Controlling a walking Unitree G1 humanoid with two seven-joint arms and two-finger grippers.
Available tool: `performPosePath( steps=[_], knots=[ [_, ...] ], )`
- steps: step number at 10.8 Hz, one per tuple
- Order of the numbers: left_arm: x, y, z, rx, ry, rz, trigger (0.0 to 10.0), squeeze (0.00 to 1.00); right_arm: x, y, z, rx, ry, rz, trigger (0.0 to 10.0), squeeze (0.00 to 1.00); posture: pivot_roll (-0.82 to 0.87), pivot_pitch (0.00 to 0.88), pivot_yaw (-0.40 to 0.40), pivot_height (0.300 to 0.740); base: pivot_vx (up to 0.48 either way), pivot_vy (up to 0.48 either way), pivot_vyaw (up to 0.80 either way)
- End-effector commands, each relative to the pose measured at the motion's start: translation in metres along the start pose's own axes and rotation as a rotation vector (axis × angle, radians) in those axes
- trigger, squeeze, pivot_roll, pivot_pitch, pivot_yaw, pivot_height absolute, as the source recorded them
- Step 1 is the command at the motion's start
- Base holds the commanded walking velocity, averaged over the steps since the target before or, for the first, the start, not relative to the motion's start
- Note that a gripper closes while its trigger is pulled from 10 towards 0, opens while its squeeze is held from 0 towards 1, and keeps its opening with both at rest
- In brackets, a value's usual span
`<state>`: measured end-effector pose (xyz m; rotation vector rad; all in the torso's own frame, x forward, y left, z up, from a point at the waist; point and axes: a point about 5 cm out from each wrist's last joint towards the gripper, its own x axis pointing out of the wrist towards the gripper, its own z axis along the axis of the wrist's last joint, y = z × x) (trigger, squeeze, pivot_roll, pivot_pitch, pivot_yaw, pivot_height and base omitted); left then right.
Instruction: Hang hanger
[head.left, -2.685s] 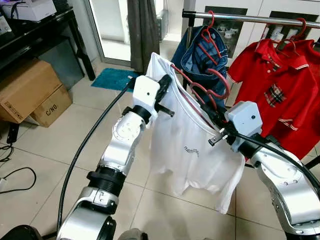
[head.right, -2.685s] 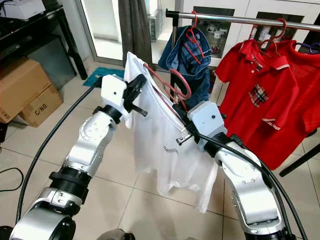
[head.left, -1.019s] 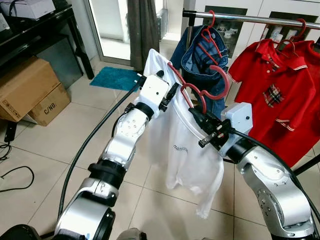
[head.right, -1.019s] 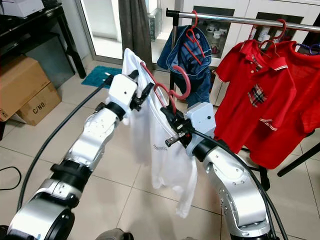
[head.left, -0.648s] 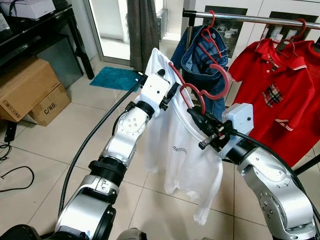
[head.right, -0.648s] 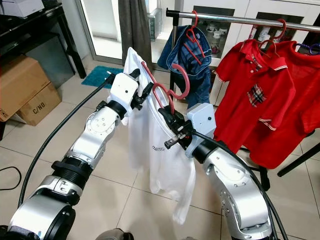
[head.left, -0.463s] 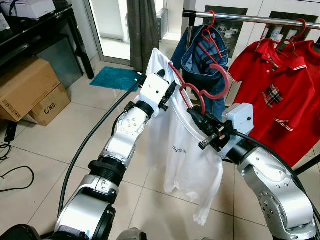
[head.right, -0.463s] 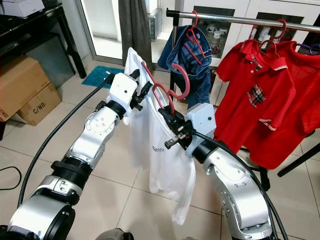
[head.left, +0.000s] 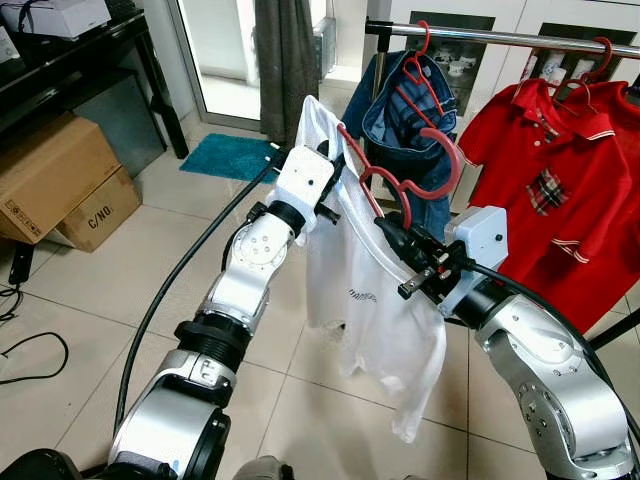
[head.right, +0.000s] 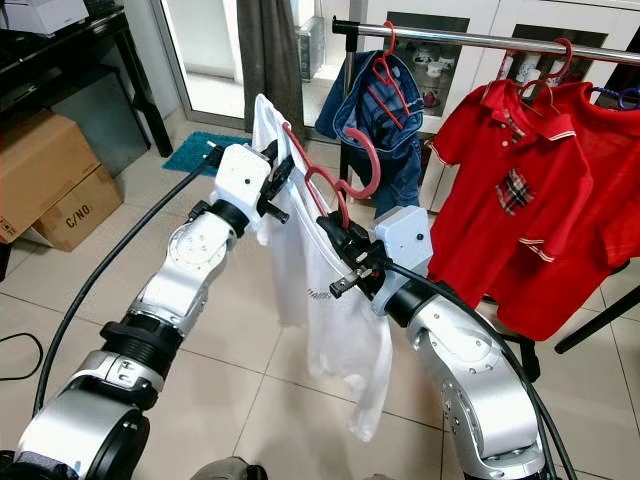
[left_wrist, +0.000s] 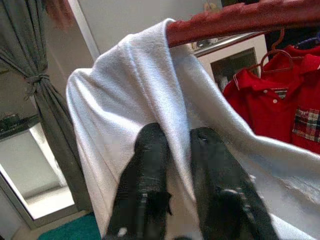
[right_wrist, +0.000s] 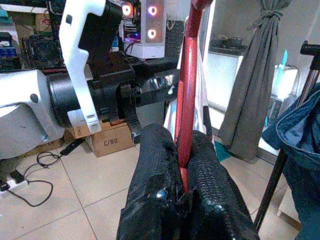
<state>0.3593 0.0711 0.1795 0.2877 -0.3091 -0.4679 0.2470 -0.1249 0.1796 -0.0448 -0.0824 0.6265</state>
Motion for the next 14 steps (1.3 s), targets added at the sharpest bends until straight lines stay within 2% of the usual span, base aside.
performPosePath(
  steps=[1, 4, 5, 7, 8, 10, 12, 13, 14],
  knots=[
    [0.0, 0.003, -0.003, -0.018, 0.018, 0.012, 0.0, 0.0, 0.0, 0.0, 0.014, -0.012, -0.066, 0.013, 0.0, 0.0, -0.06, 0.0, 0.05, 0.74, 0.0, 0.0, 0.0],
    [-0.002, 0.009, -0.002, -0.031, 0.008, 0.026, 0.0, 0.0, 0.0, -0.003, 0.01, -0.022, -0.034, 0.012, 0.0, 0.0, -0.06, 0.0, 0.043, 0.74, 0.0, 0.0, 0.0],
    [-0.009, 0.014, 0.001, -0.044, -0.005, 0.026, 0.0, 0.0, -0.004, -0.009, -0.012, -0.07, 0.134, 0.006, 0.0, 0.0, -0.05, 0.0, 0.042, 0.74, 0.0, 0.0, 0.0],
    [-0.021, 0.017, 0.005, -0.062, -0.024, -0.016, 0.0, 0.0, -0.015, -0.018, -0.037, -0.108, 0.312, -0.013, 0.0, 0.0, -0.03, 0.008, 0.038, 0.74, 0.0, 0.0, 0.0],
    [-0.029, 0.015, 0.002, -0.065, 0.0, -0.054, 0.0, 0.0, -0.018, -0.022, -0.041, -0.108, 0.337, -0.029, 0.0, 0.0, -0.02, 0.016, 0.038, 0.74, 0.0, 0.0, 0.0],
    [-0.036, 0.023, 0.004, -0.096, 0.017, -0.004, 0.0, 0.0, -0.023, -0.023, -0.042, -0.139, 0.363, 0.018, 0.0, 0.0, -0.01, 0.03, 0.036, 0.74, 0.0, 0.0, 0.0],
    [-0.038, 0.051, 0.023, -0.122, 0.0, 0.012, 0.0, 0.0, -0.039, -0.024, -0.052, -0.163, 0.451, 0.078, 0.0, 0.0, 0.0, 0.034, 0.051, 0.74, 0.0, 0.0, 0.0],
    [-0.038, 0.059, 0.023, -0.097, 0.015, 0.004, 0.0, 0.0, -0.043, -0.024, -0.054, -0.163, 0.464, 0.087, 0.0, 0.0, 0.0, 0.031, 0.054, 0.74, 0.0, 0.0, 0.0],
    [-0.042, 0.089, 0.017, 0.02, 0.105, 0.085, 0.0, 0.0, -0.051, -0.023, -0.05, -0.141, 0.437, 0.145, 0.0, 0.0, 0.02, 0.026, 0.054, 0.74, 0.0, 0.0, 0.0]
  ],
)
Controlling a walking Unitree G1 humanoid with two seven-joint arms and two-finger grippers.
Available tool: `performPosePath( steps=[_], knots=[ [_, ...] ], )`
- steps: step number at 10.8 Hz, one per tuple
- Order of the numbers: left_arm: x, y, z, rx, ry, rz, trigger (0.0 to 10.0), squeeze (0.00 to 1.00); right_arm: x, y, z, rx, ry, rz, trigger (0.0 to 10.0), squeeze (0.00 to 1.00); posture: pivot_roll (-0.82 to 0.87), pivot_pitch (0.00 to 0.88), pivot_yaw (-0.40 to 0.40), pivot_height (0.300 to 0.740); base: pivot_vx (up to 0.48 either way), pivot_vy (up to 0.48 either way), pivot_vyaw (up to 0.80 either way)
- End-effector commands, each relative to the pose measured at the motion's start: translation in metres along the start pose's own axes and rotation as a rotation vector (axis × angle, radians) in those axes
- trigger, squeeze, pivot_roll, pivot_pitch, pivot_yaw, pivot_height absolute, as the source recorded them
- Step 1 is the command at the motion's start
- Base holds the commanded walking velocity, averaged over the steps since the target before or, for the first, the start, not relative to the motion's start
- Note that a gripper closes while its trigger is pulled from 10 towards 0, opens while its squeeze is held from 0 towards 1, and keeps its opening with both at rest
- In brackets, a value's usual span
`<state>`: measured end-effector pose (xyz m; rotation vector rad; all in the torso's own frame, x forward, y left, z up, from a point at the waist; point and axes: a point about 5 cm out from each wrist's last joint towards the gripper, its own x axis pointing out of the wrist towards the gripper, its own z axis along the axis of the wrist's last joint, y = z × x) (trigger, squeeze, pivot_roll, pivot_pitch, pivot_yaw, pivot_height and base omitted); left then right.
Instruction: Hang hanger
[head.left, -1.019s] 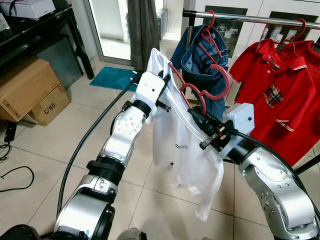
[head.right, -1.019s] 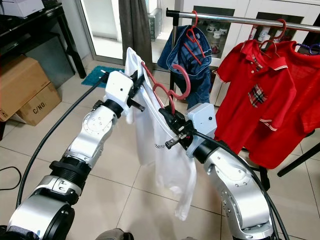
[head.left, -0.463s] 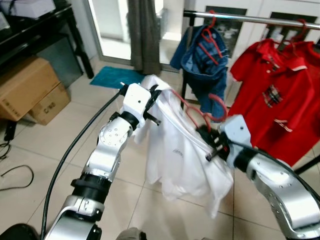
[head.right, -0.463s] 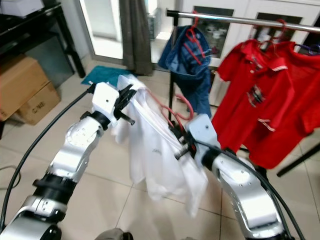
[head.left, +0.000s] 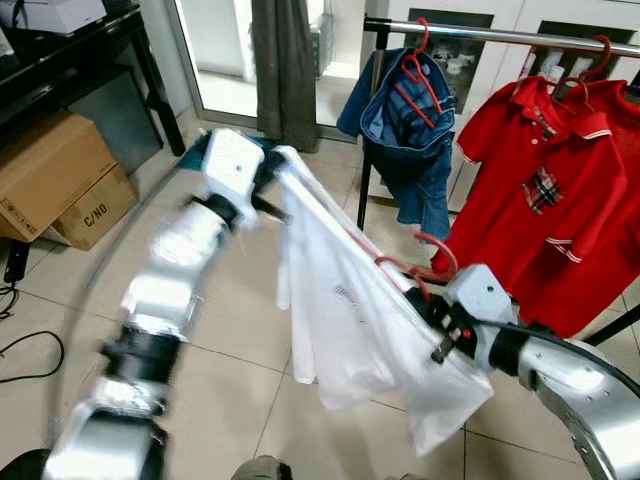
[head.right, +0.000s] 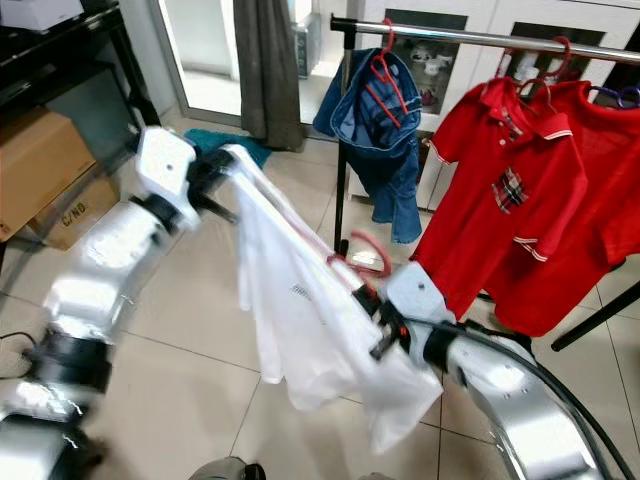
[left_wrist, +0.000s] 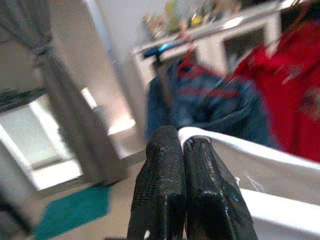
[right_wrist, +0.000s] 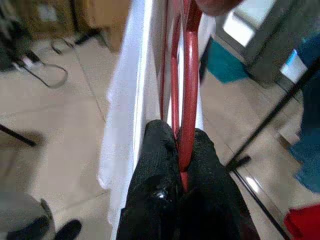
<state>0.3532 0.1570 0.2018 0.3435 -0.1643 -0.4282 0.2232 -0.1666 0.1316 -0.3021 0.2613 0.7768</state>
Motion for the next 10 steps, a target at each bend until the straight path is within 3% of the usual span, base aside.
performPosePath(
  steps=[1, 2, 3, 5, 7, 8, 9, 10],
  knots=[
    [-0.006, 0.034, 0.004, 0.035, 0.019, 0.148, 0.0, 0.0, -0.009, 0.0, -0.003, 0.013, 0.009, 0.036, 0.0, 0.0, 0.02, 0.025, 0.056, 0.74, 0.0, 0.0, 0.0],
    [-0.012, 0.06, -0.008, 0.09, 0.121, 0.188, 0.0, 0.0, -0.014, 0.005, 0.002, 0.029, -0.033, 0.09, 0.0, 0.0, 0.01, 0.021, 0.062, 0.74, 0.0, 0.0, 0.0],
    [-0.014, 0.072, -0.016, 0.087, 0.167, 0.227, 0.0, 0.0, -0.016, 0.009, 0.008, 0.065, -0.083, 0.132, 0.0, 0.0, 0.01, 0.019, 0.067, 0.74, 0.0, 0.0, 0.0],
    [-0.012, 0.08, -0.039, -0.086, 0.239, 0.315, 0.0, 0.0, -0.017, 0.027, 0.021, 0.136, -0.18, 0.238, 0.0, 0.0, 0.01, 0.02, 0.062, 0.74, 0.0, 0.0, 0.0],
    [-0.001, 0.045, -0.043, -0.236, 0.187, 0.16, 0.0, 0.0, -0.006, 0.015, 0.025, 0.217, -0.244, 0.049, 0.0, 0.0, 0.0, 0.021, 0.07, 0.74, 0.0, 0.0, 0.0],
    [0.001, 0.006, -0.041, -0.326, 0.137, -0.035, 0.0, 0.0, 0.004, -0.008, 0.024, 0.323, -0.288, -0.244, 0.0, 0.0, 0.0, 0.023, 0.07, 0.74, 0.0, 0.0, 0.0],
    [-0.005, -0.026, -0.035, -0.357, 0.115, -0.212, 0.0, 0.0, 0.007, -0.02, 0.026, 0.458, -0.37, -0.402, 0.0, 0.0, 0.0, 0.025, 0.065, 0.74, 0.0, 0.0, 0.0],
    [-0.022, -0.056, -0.029, -0.35, 0.115, -0.403, 0.0, 0.0, 0.007, -0.033, 0.029, 0.587, -0.468, -0.562, 0.0, 0.0, 0.0, 0.032, 0.049, 0.74, 0.0, 0.0, 0.0]
  ],
)
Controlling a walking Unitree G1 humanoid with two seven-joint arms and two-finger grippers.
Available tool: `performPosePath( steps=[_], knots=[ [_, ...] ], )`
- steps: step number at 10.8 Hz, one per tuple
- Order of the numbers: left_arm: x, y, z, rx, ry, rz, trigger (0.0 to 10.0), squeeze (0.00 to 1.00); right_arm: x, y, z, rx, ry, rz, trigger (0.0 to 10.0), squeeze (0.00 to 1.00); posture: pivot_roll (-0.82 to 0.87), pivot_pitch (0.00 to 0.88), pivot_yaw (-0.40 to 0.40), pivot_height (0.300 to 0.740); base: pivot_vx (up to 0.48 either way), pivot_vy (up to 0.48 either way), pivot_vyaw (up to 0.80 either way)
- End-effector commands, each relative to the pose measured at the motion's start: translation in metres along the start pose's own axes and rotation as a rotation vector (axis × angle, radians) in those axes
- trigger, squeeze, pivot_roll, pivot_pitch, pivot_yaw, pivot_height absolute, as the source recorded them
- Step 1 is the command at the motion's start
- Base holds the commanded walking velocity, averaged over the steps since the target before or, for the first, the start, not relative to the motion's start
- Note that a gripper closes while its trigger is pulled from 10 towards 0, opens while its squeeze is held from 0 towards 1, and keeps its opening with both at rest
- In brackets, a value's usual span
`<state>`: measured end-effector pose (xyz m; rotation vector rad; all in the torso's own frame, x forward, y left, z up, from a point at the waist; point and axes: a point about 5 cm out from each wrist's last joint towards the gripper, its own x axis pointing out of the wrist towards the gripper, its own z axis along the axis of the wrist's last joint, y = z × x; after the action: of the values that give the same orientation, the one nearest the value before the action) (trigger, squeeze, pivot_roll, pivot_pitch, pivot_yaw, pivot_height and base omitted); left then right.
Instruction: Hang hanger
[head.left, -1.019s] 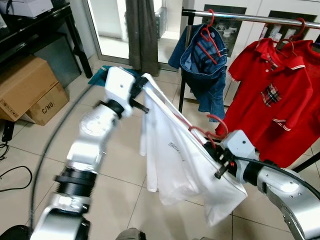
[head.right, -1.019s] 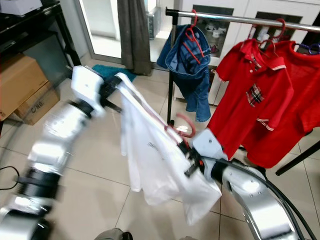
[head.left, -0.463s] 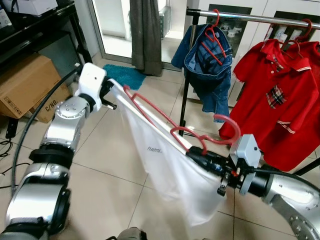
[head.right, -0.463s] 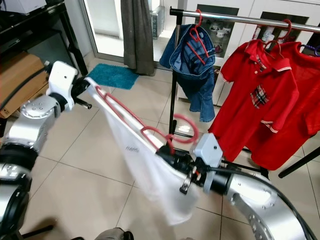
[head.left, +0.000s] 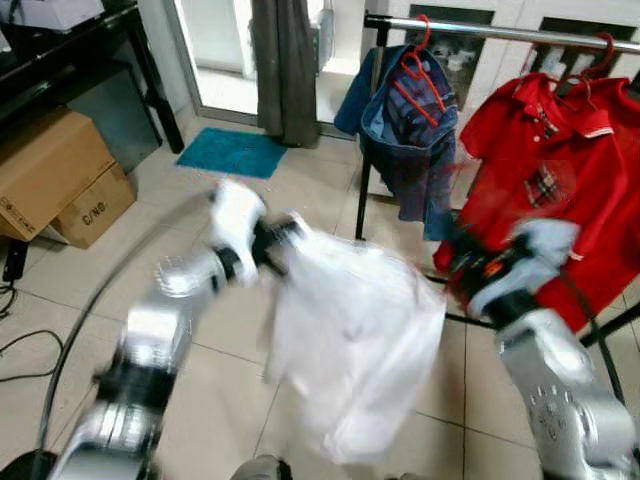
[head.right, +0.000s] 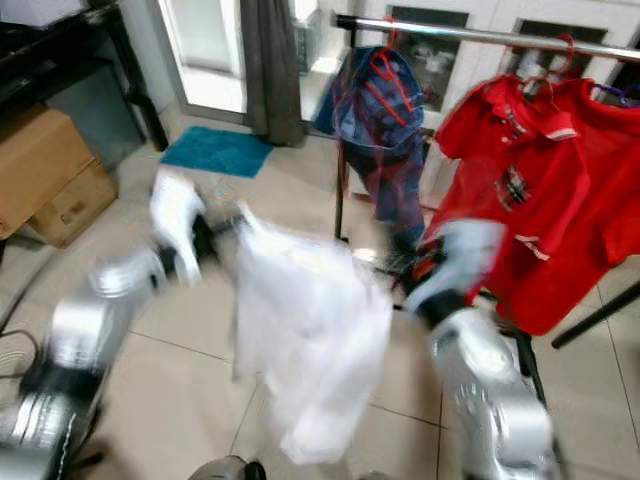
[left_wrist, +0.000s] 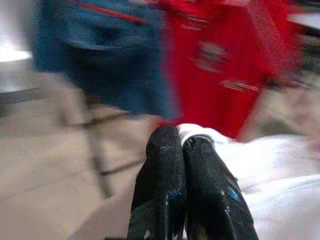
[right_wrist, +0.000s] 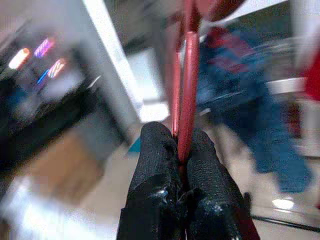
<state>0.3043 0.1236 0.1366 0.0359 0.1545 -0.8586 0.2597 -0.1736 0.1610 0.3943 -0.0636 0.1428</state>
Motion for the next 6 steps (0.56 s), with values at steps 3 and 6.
performPosePath(
  steps=[3, 6],
  knots=[
    [-0.011, -0.019, 0.01, -0.001, -0.012, -0.042, 0.0, 0.0, 0.009, -0.014, 0.007, 0.062, -0.077, -0.137, 0.0, 0.0, 0.02, 0.032, 0.043, 0.74, 0.0, 0.0, 0.0],
    [-0.021, -0.006, 0.013, -0.077, -0.073, 0.376, 10.0, 0.0, -0.009, -0.014, -0.006, -0.17, 0.105, -0.118, 10.0, 0.0, 0.02, 0.06, 0.006, 0.74, 0.0, 0.0, 0.0]
  ],
)
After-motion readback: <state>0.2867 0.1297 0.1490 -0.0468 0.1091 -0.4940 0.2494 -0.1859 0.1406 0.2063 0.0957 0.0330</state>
